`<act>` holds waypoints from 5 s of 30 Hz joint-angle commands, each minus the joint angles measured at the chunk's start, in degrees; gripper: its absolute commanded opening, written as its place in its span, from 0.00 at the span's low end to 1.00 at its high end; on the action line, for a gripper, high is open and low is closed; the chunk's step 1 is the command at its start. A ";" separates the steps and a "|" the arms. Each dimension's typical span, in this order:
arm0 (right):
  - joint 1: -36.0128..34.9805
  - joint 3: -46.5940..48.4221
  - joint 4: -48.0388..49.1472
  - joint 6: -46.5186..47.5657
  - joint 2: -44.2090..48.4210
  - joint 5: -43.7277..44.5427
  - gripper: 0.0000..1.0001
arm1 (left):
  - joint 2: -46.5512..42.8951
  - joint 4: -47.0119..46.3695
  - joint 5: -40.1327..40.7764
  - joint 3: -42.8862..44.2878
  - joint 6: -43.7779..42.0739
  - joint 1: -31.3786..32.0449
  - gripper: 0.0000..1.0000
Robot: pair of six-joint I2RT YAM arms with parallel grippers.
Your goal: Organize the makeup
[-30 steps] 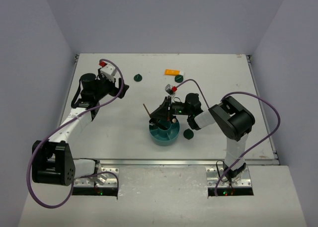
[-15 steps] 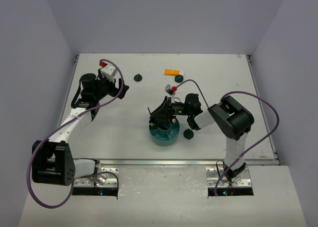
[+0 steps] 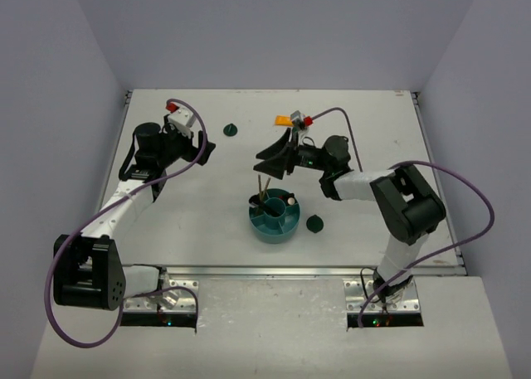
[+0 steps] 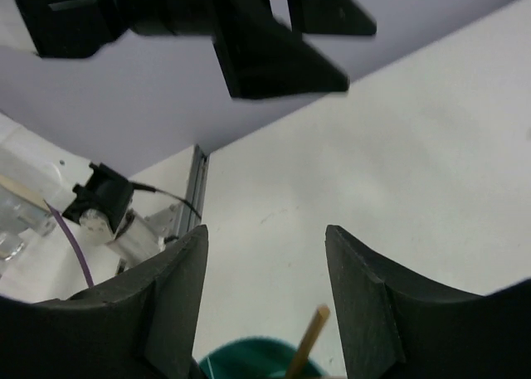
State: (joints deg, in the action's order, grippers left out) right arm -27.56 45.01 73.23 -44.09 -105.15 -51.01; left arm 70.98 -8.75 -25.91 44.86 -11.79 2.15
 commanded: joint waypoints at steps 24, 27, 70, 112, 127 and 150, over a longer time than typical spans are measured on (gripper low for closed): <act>7.69 46.01 -95.34 25.57 -4.08 68.49 0.77 | -1.99 -1.44 1.25 -0.28 -0.69 -0.66 0.76; 7.68 38.01 -99.37 27.09 4.81 62.97 0.76 | -1.78 -1.85 1.34 -0.96 -0.55 -0.66 0.76; -2.35 -7.51 -92.22 15.89 19.60 50.84 0.51 | 0.35 -2.95 -0.89 -0.18 -0.37 -0.61 0.77; -4.08 -10.63 -76.36 57.16 44.91 53.62 0.00 | 0.04 -2.68 -0.54 0.13 -1.30 -0.66 0.77; -4.83 -8.25 -87.31 96.28 49.10 9.35 0.00 | -0.95 -2.44 -0.02 -0.54 -1.53 -0.66 0.77; -7.69 -9.42 -85.54 104.01 40.24 9.19 0.06 | -0.93 -1.62 -0.02 -0.04 -1.95 -0.66 0.77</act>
State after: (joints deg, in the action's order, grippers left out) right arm -35.03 34.98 -15.40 58.98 -64.38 -42.19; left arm 71.75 -8.90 -25.69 43.70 -13.28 2.15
